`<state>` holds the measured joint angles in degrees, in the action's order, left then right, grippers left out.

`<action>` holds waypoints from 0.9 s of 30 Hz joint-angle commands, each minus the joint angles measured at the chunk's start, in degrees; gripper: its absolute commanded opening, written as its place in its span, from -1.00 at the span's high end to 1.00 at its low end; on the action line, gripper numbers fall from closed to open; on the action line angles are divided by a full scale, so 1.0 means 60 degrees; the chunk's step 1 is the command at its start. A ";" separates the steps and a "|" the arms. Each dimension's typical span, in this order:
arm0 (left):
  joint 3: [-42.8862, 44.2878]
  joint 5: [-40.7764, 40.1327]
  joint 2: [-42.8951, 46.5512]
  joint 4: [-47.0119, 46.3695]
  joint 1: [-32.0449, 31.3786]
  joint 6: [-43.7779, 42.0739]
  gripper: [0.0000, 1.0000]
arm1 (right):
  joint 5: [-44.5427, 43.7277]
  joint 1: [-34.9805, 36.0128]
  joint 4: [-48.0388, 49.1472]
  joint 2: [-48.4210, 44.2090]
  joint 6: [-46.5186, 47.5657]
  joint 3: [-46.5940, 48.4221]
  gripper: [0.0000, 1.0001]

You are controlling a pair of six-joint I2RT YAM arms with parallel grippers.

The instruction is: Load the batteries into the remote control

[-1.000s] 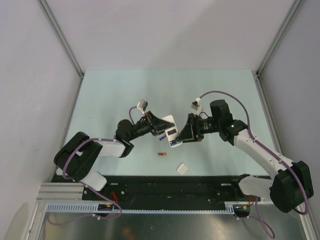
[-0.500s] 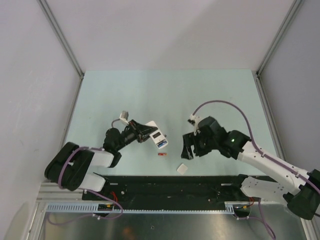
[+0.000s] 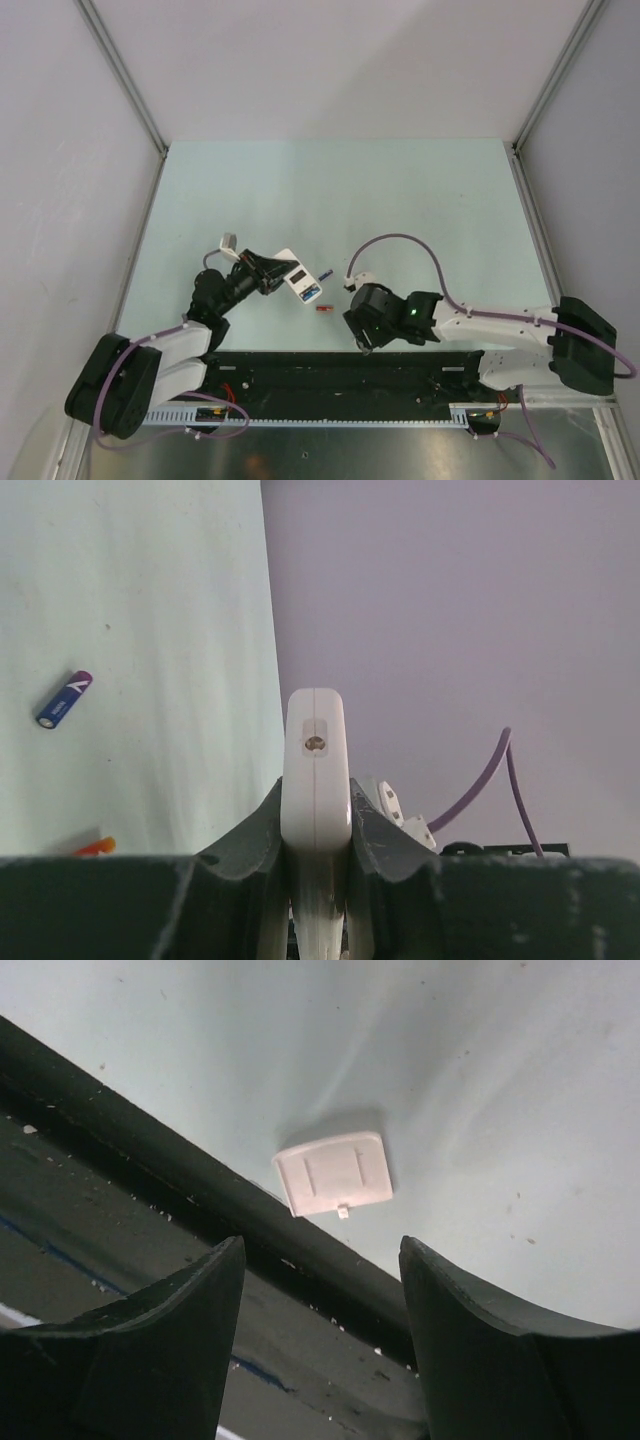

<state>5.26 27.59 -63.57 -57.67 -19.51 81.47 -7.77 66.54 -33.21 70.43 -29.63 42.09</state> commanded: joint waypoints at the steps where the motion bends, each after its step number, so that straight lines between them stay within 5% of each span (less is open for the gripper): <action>1: -0.0173 0.0132 0.0604 0.0368 0.0394 -0.0278 1.00 | -0.1078 0.0628 0.1402 0.0637 -0.0043 -0.0012 -0.37; 18: -0.0422 0.0323 0.1015 0.0661 0.0571 -0.0424 1.00 | -0.1620 0.1331 0.1522 0.2059 0.0338 -0.0056 -0.24; 27: -0.0451 0.0265 0.1088 0.0764 0.0571 -0.0512 1.00 | -0.1429 0.1258 0.1434 0.2294 0.0177 -0.0086 0.02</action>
<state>3.09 28.73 -58.41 -51.99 -16.58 79.53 -15.77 74.28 -24.73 83.00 -27.79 41.76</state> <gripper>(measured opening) 0.254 0.512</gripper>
